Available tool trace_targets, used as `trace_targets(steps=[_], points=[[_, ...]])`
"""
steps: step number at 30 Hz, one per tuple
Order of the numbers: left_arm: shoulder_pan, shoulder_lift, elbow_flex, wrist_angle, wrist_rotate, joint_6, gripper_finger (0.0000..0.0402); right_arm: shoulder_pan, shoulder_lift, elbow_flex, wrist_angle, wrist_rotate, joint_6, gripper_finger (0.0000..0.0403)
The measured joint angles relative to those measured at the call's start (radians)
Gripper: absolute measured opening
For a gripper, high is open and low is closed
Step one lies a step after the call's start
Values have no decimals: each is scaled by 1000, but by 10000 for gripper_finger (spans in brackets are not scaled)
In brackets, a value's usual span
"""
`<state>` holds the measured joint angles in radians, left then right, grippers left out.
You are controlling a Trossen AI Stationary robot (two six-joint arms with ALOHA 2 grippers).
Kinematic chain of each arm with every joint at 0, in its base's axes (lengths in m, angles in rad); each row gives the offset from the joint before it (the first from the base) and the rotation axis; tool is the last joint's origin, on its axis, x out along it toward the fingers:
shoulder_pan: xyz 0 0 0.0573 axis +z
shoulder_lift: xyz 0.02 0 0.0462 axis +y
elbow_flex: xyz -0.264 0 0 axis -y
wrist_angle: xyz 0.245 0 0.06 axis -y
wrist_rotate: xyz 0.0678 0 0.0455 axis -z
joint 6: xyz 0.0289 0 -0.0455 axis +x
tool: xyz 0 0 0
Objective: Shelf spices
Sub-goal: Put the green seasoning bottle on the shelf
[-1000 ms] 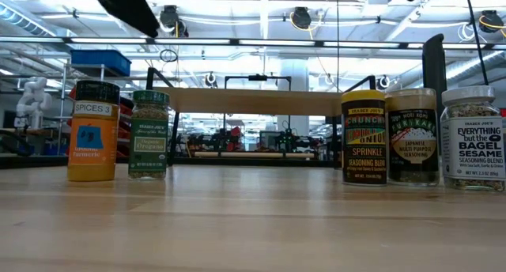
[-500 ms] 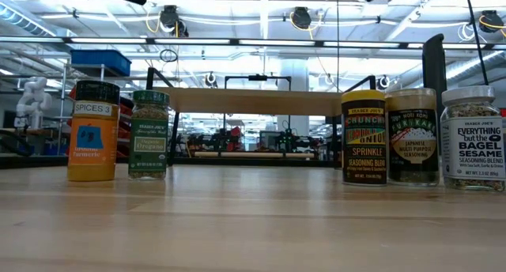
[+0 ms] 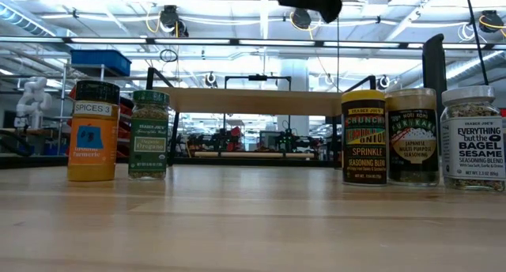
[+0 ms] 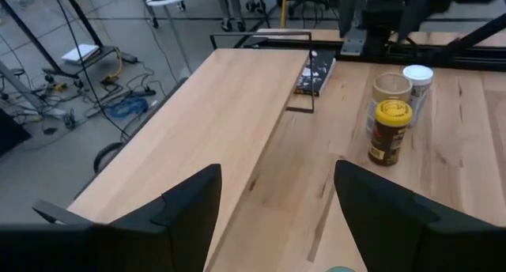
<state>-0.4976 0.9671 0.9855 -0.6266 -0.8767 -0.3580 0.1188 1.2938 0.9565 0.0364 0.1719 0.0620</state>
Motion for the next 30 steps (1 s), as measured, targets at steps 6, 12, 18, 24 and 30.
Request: trace_targets(steps=[6, 12, 18, 24, 30], points=[[0, 1, 0, -1, 0, 38, 255, -6, 97, 9, 144, -89, 1, 242], [0, -6, 0, -1, 0, 82, 255, -35, 232, 207, 30, -127, -41, 264], [0, -69, 0, -22, -79, 76, 255, -48, 367, 382, -47, -186, -85, 265], [-14, -140, 1, -200, -59, -71, 255, -47, 459, 413, -43, -206, -85, 265], [-46, -153, 1, -318, -29, -204, 255, -47, 524, 413, -10, -205, -67, 265]])
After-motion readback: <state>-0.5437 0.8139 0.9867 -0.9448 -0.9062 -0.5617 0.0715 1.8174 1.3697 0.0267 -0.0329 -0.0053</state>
